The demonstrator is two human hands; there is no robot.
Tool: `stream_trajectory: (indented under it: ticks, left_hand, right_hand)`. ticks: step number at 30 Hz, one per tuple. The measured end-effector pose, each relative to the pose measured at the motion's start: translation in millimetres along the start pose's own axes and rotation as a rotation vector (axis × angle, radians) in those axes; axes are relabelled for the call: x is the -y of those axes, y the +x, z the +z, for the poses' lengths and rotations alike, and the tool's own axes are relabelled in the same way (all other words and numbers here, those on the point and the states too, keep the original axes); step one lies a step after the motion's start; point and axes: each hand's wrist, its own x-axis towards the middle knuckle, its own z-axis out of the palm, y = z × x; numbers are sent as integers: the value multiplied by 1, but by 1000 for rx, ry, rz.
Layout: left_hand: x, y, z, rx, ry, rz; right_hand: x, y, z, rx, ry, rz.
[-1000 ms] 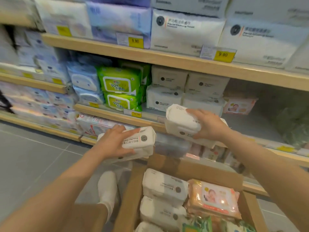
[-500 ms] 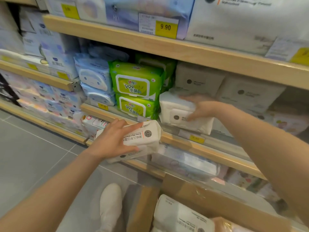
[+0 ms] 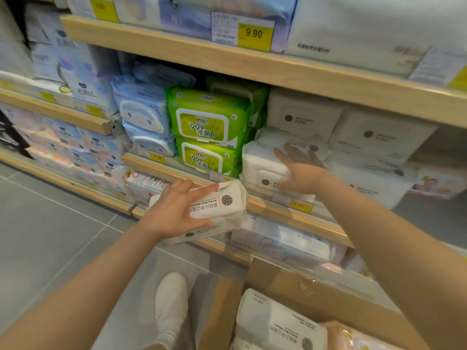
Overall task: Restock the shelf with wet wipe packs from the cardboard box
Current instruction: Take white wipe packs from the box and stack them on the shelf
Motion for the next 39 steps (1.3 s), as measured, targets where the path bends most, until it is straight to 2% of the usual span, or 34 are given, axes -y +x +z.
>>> stream_trajectory:
  ticks: [2, 5, 8, 11, 16, 18, 22, 25, 30, 34, 35, 39]
  left_hand:
    - [-5, -1, 0, -3, -7, 10]
    - [-19, -7, -1, 4, -34, 25]
    - [-47, -16, 0, 60, -88, 24]
    - [-95, -24, 6, 134, -165, 52]
    - [-165, -39, 25, 301, -313, -49]
    - [-186, -41, 25, 345, -299, -17]
    - [-200, -37, 13, 409, -245, 66]
    - [-200, -41, 6, 449, -278, 28]
    - [-229, -40, 3, 292, -267, 41]
    - [-255, -35, -1, 229, -269, 127]
    - [-261, -32, -1, 221, -280, 151]
    - [-274, -8, 1, 238, -296, 239]
  right_hand:
    - [2, -4, -3, -16, 32, -1]
    - [17, -40, 5, -203, 277, -120]
    - [37, -99, 25, -169, 421, -218]
    - [47, -143, 42, -60, 446, -170]
    - [30, -205, 45, -70, 599, -79]
    - [18, -228, 46, -88, 661, -29]
    - [-4, -267, 42, -92, 757, 34]
    - [-17, -289, 34, -130, 824, 74]
    - [-28, -312, 25, -142, 716, 124]
    - [-23, -314, 12, -88, 115, 104]
    - [-19, -313, 11, -78, 40, 83]
    - [-33, -306, 6, -139, 95, 82]
